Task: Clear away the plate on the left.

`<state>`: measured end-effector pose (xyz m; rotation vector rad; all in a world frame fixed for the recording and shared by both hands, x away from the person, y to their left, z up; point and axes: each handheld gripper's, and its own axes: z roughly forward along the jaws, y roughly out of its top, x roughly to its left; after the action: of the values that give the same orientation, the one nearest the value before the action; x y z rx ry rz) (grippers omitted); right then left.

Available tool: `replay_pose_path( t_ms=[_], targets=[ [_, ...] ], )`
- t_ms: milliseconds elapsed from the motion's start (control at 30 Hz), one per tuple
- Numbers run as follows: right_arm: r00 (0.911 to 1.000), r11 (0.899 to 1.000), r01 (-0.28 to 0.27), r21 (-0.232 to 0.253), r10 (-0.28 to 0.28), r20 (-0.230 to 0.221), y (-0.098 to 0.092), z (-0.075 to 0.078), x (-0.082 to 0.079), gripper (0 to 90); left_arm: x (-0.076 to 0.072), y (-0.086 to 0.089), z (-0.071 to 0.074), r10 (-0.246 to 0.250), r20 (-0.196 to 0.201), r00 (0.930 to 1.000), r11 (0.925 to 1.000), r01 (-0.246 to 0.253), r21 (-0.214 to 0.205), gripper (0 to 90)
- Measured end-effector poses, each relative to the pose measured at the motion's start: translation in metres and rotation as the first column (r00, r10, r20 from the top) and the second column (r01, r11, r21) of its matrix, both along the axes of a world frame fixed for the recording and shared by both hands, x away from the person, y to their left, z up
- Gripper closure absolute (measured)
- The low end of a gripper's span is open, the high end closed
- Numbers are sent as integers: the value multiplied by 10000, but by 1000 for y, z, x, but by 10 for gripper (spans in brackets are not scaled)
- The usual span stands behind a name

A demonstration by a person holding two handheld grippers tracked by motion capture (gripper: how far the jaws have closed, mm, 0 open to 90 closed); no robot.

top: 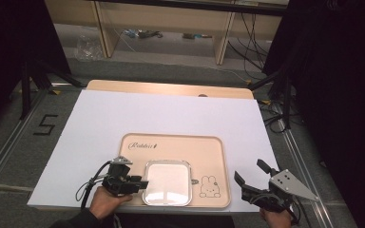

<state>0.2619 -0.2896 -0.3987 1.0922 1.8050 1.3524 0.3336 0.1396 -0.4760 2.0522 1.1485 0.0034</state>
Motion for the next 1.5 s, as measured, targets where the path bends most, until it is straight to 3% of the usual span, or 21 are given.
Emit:
replay_pose_path(
  t_ms=[133, 200, 533, 567, 600, 733, 900, 933, 1067, 1167, 1200, 1267, 1367, 1400, 1467, 1500],
  targets=[
    [10000, 10000, 6, 2, -6, -2, 0, 0, 0, 152, 1, 2, 1, 374, 30, 9993, 9993, -374, -11, 474],
    [9999, 9999, 77, -99, -78, -93, 0, 1, -1, 152, 0, 4, 3, 315, 116, 9994, 9994, -316, 136, 443],
    [10000, 10000, -14, -63, 13, -73, 0, 1, -1, 152, 0, 9, 8, 637, 509, 9967, 9980, -634, -88, 393],
    [10000, 10000, 8, -48, -9, -54, 0, 0, -1, 152, 0, 8, 8, 867, 556, 9947, 9962, -859, -171, 383],
    [10000, 10000, 7, -50, -7, -53, 0, 0, 0, 152, 0, 9, 9, 656, 552, 9963, 9978, -657, 2, 375],
    [10000, 10000, 42, -58, -42, -28, 0, 0, -1, 152, 0, 10, 11, 697, 707, 9951, 9976, -696, -31, 328],
    [10000, 10000, 2, 63, -2, -6, 0, 0, 0, 152, 0, 10, 12, 1067, 811, 9910, 9943, -1064, -83, 230],
    [9999, 9999, 35, -97, -36, -108, 0, 1, -1, 152, 0, 10, 12, 1271, 862, 9881, 9918, -1256, -227, 222],
    [9999, 10000, 31, -73, -32, -134, 0, 1, -1, 152, 0, 13, 16, 1410, 1113, 9837, 9900, -1390, -251, 214],
    [10000, 10000, -6, -36, 6, -50, 0, 0, 0, 152, 1, 17, 17, 1364, 1079, 9848, 9906, -1348, -221, 209],
    [10000, 10000, -5, -27, 4, -49, 0, 0, 0, 152, 1, 16, 16, 1593, 1120, 9808, 9871, -1563, -360, 207],
    [10000, 10000, 0, -33, 0, -48, 0, 0, 0, 152, 1, 20, 18, 1410, 1144, 9834, 9900, -1390, -250, 207],
    [10000, 10000, 2, -42, -2, -53, 0, 0, 0, 152, 1, 22, 20, 1638, 1209, 9791, 9861, -1593, -465, 207],
    [10000, 10000, -2, -35, 2, -53, 0, 0, 0, 152, 1, 21, 20, 1957, 1257, 9726, 9795, -1875, -740, 207],
    [10000, 10000, -8, -32, 8, -46, 0, 0, 0, 152, 1, 25, 21, 1941, 1319, 9721, 9801, -1863, -691, 206],
    [10000, 10000, -7, -33, 7, -48, 0, 0, 0, 152, 1, 25, 22, 2120, 1319, 9683, 9750, -2004, -958, 203]
  ],
)
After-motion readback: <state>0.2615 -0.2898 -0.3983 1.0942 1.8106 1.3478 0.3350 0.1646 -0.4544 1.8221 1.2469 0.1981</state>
